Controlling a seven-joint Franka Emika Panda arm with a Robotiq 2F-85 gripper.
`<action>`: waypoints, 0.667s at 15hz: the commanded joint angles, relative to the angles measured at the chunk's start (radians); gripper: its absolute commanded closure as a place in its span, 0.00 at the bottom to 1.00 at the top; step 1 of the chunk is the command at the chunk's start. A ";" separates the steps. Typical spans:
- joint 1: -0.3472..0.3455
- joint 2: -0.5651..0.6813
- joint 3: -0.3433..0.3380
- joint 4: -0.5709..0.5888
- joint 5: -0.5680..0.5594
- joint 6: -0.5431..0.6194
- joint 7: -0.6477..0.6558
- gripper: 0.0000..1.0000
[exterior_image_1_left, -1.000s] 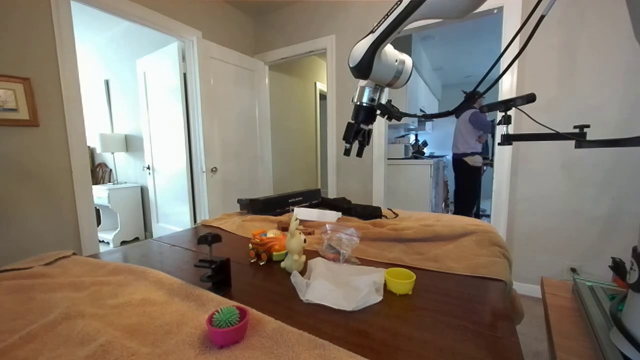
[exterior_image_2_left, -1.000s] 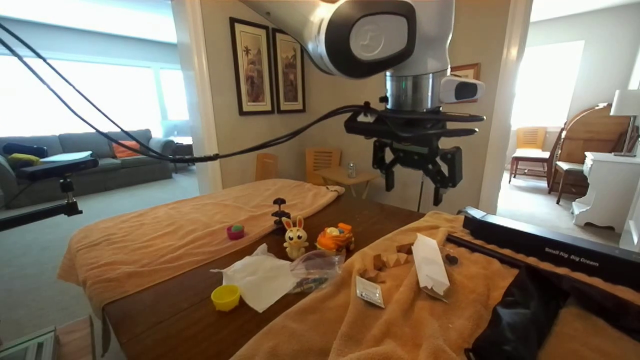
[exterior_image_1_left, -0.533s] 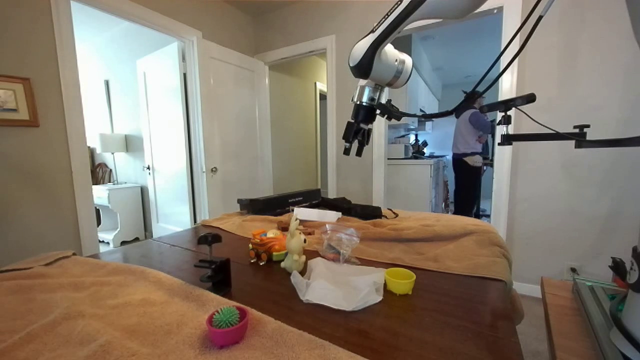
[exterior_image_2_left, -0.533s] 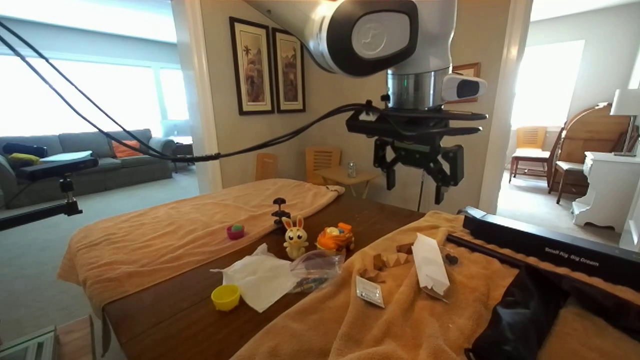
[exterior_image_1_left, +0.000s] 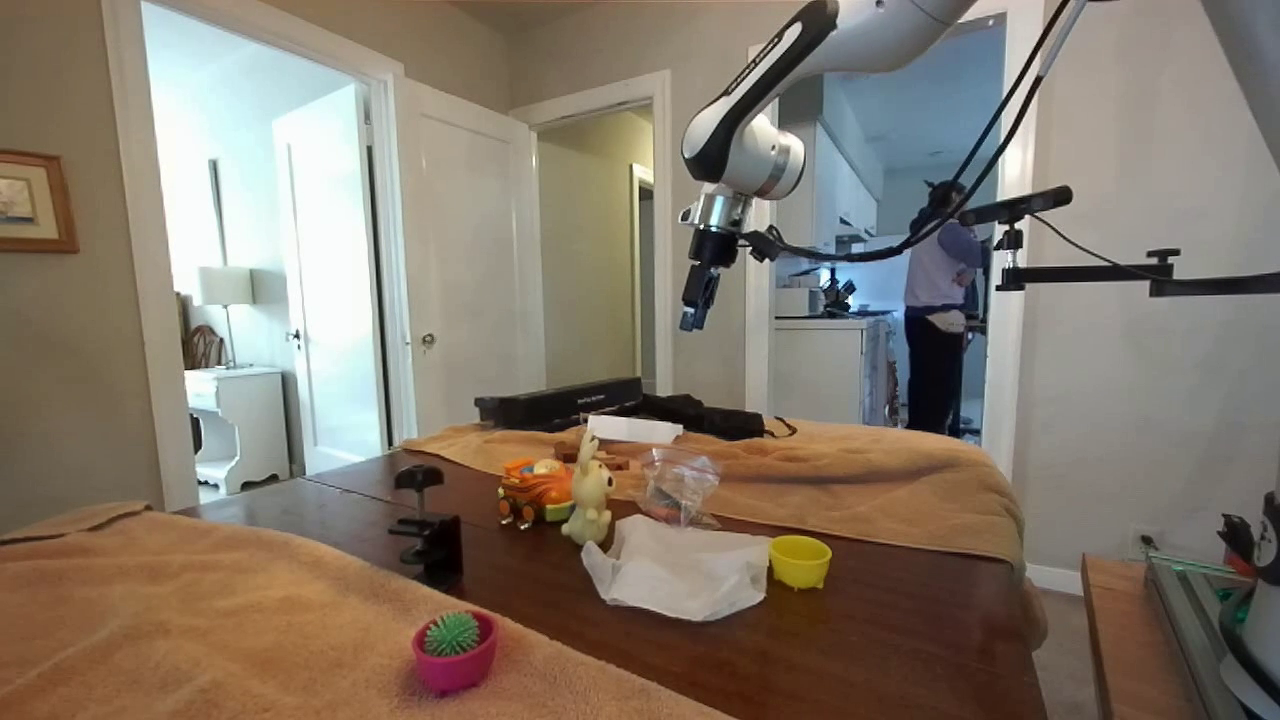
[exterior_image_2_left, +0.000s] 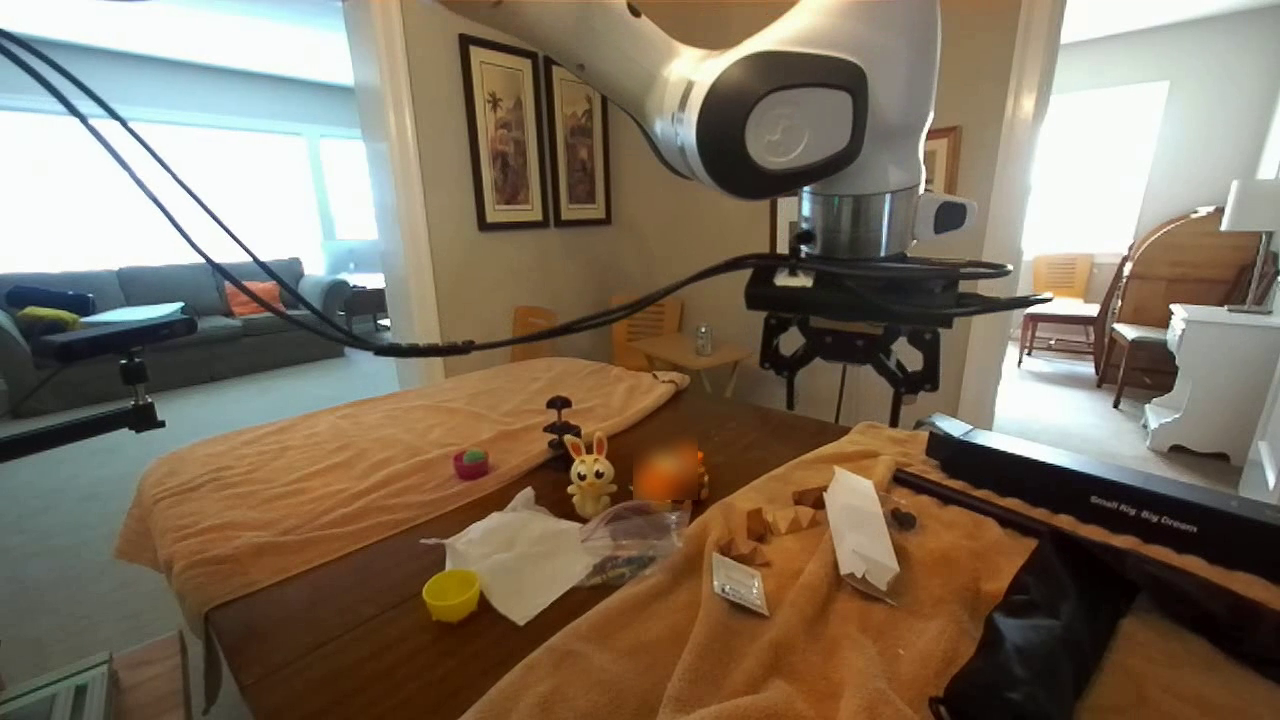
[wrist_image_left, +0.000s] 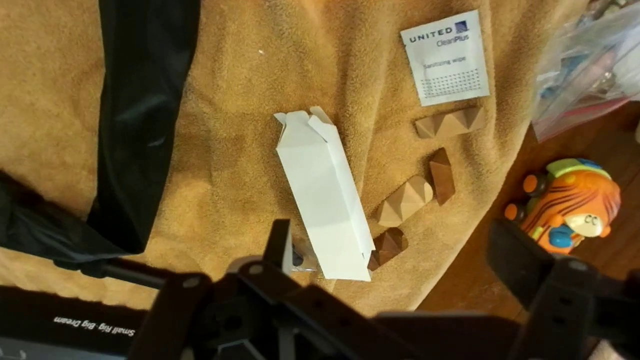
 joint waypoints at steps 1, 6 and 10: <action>-0.056 0.117 0.052 0.127 0.025 0.019 -0.137 0.00; -0.086 0.223 0.102 0.241 0.013 0.043 -0.213 0.00; -0.079 0.204 0.098 0.205 -0.009 0.042 -0.176 0.00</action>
